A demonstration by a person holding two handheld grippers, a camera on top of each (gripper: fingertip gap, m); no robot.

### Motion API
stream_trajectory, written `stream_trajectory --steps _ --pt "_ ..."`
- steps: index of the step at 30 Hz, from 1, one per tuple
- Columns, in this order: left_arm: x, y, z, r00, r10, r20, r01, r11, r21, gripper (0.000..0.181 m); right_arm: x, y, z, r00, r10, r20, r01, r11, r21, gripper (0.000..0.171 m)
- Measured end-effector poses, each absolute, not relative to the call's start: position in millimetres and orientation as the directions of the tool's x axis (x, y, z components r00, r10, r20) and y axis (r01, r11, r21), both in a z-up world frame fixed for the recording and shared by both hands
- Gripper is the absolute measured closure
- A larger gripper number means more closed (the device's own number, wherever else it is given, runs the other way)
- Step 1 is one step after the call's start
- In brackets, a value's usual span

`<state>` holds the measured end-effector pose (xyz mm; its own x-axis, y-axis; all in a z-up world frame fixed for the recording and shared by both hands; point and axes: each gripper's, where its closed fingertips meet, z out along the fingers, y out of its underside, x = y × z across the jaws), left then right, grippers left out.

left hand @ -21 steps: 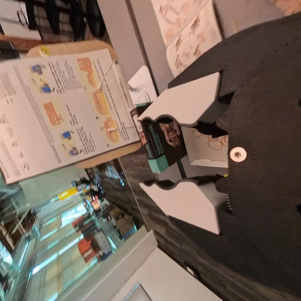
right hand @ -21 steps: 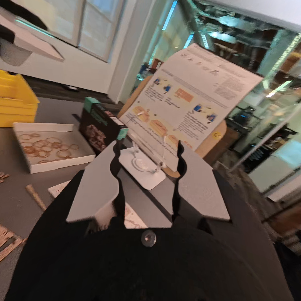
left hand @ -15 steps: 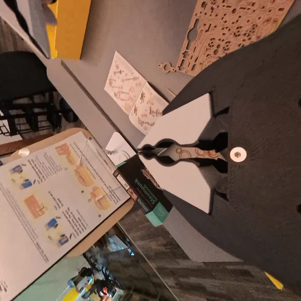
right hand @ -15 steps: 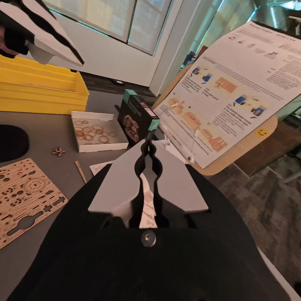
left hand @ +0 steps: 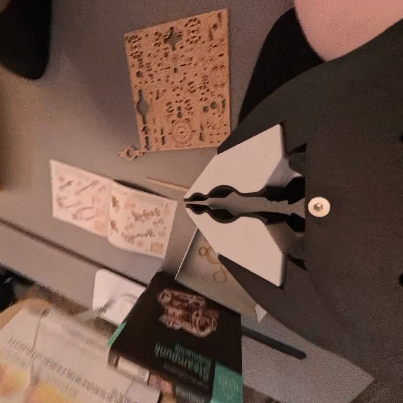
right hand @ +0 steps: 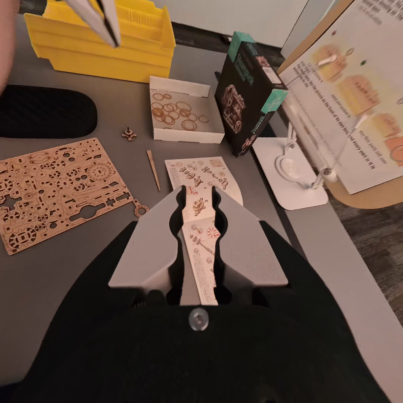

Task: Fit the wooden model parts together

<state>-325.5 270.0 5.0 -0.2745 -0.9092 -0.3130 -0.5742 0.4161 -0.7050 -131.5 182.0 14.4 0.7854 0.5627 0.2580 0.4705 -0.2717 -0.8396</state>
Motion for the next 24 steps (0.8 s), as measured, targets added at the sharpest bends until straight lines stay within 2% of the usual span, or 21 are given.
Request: stream_trajectory --steps 2,4,10,17,24 --pt "-339 263 -28 -0.376 -0.899 -0.226 -0.658 0.43 -0.618 0.175 -130 185 5 0.786 0.567 0.246 0.474 -0.299 -0.828 0.146" --pt "-343 268 -47 -0.381 -0.908 -0.177 -0.715 0.41 -0.566 0.165 -131 187 -2 0.783 0.576 0.234 0.478 -0.317 -0.819 0.145" --pt "-342 271 -78 -0.389 -0.918 0.074 -0.773 0.282 -0.569 0.162 -135 191 -17 0.772 0.606 0.193 0.478 -0.353 -0.804 0.143" --pt "-340 284 -113 -0.373 -0.925 0.075 -0.846 0.306 -0.437 0.159 -136 193 -21 0.774 0.608 0.176 0.47 -0.365 -0.803 0.141" --pt "-345 288 -135 -0.384 -0.921 0.062 -0.878 0.343 -0.335 0.165 -128 198 -24 0.808 0.567 0.158 0.44 -0.404 -0.802 0.135"
